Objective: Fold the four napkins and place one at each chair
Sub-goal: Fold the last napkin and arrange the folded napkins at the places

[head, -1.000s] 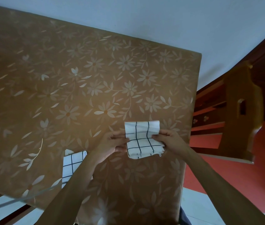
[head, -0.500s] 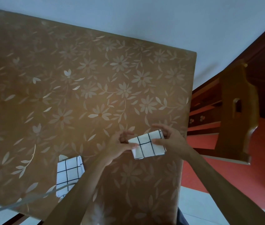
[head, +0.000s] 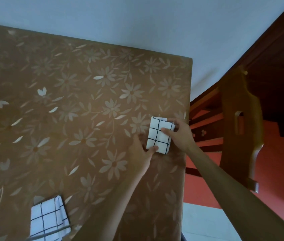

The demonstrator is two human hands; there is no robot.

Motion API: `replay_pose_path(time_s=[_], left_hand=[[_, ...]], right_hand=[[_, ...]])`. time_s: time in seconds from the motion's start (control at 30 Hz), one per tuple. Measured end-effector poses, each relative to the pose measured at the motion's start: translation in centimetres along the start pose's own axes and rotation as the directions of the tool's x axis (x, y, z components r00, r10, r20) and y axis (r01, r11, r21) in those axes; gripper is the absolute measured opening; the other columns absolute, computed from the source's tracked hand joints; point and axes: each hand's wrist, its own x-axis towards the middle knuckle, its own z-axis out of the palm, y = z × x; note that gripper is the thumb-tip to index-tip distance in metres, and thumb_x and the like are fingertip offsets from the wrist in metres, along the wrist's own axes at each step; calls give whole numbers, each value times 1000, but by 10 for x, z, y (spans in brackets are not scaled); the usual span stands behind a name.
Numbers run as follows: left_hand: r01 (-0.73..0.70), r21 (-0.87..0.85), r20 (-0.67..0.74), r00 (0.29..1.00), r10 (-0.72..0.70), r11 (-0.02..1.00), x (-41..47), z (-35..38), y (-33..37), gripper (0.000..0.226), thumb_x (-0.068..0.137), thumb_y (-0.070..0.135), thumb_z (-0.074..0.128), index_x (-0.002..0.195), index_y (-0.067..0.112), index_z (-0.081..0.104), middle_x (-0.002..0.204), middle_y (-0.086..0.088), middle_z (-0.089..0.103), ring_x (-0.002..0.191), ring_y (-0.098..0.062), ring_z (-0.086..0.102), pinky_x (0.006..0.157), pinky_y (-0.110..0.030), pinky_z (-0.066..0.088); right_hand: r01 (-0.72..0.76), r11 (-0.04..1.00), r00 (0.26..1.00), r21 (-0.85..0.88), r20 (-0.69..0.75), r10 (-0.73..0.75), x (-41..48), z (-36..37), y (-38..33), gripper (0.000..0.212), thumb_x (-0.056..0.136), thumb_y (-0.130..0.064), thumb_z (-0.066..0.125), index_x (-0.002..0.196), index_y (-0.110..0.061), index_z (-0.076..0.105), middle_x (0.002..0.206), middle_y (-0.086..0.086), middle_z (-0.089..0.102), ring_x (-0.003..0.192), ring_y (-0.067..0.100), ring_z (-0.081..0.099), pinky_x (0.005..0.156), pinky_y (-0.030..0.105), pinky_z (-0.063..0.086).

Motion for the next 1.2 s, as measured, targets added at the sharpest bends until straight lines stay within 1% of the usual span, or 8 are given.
replay_pose_path(time_s=[0.07, 0.13, 0.23, 0.33, 0.43, 0.57, 0.77, 1.2], left_hand=[[-232, 393, -26, 964, 263, 890, 15, 8, -2, 64, 79, 35, 79, 131, 19, 45, 116, 3, 65, 102, -15, 62, 84, -34, 53], [-311, 733, 18, 898, 440, 605, 30, 13, 1, 67, 79, 42, 76, 133, 13, 47, 121, -6, 60, 107, -25, 58, 90, -39, 51], [-338, 854, 114, 863, 491, 395, 47, 20, 5, 59, 76, 38, 77, 126, 14, 54, 127, -14, 56, 113, -32, 55, 94, -44, 50], [-513, 808, 300, 782, 547, 290, 50, 22, -10, 46, 76, 18, 80, 118, 14, 61, 128, -11, 59, 118, -30, 55, 100, -45, 46], [-567, 763, 344, 762, 549, 310, 45, 22, -31, 43, 85, 18, 71, 127, 10, 61, 137, -14, 58, 128, -32, 54, 107, -48, 43], [-564, 763, 373, 783, 498, 315, 35, 19, -42, 45, 102, 33, 45, 142, 12, 50, 153, -13, 41, 145, -27, 34, 115, -47, 35], [-528, 786, 423, 839, 342, 321, 25, 13, -33, 63, 102, 56, 12, 157, 25, 11, 166, -8, 5, 153, -32, 1, 122, -51, 16], [-493, 831, 423, 860, 285, 257, 11, 5, -34, 59, 99, 63, 28, 153, 42, 22, 164, -17, 11, 150, -46, 0, 121, -58, 11]], right_hand=[[66, 995, 998, -73, 4, -66, 22, 3, -2, 39, 82, -23, 77, 117, -19, 62, 105, -6, 66, 96, 11, 64, 79, 27, 55], [107, 985, 994, -138, -2, -108, 44, 5, -1, 38, 80, -25, 78, 115, -23, 62, 106, -3, 64, 96, 14, 63, 82, 34, 55], [153, 949, 986, -276, -20, -165, 63, 7, 1, 43, 78, -21, 77, 117, -19, 59, 114, 4, 60, 106, 21, 58, 92, 40, 50], [291, 743, 916, -603, -47, -398, 64, 7, 5, 46, 77, -20, 77, 119, -12, 59, 125, 10, 55, 119, 28, 49, 100, 43, 43], [546, 551, 806, -631, 218, -550, 51, 15, 16, 48, 84, -4, 64, 132, -7, 57, 139, 11, 54, 129, 29, 50, 105, 47, 44], [656, 512, 754, -555, 456, -472, 29, 25, 36, 50, 103, -27, 29, 150, -12, 36, 158, 3, 30, 149, 15, 21, 121, 39, 21], [593, 468, 805, -655, 470, -363, 32, 30, 31, 70, 99, -57, 8, 156, -17, 3, 163, -3, -8, 148, 4, -17, 122, 30, -8], [437, 424, 895, -793, 338, -291, 67, 34, 24, 73, 94, -55, -3, 156, -17, -1, 164, -2, -8, 150, 12, -10, 122, 37, -7]])
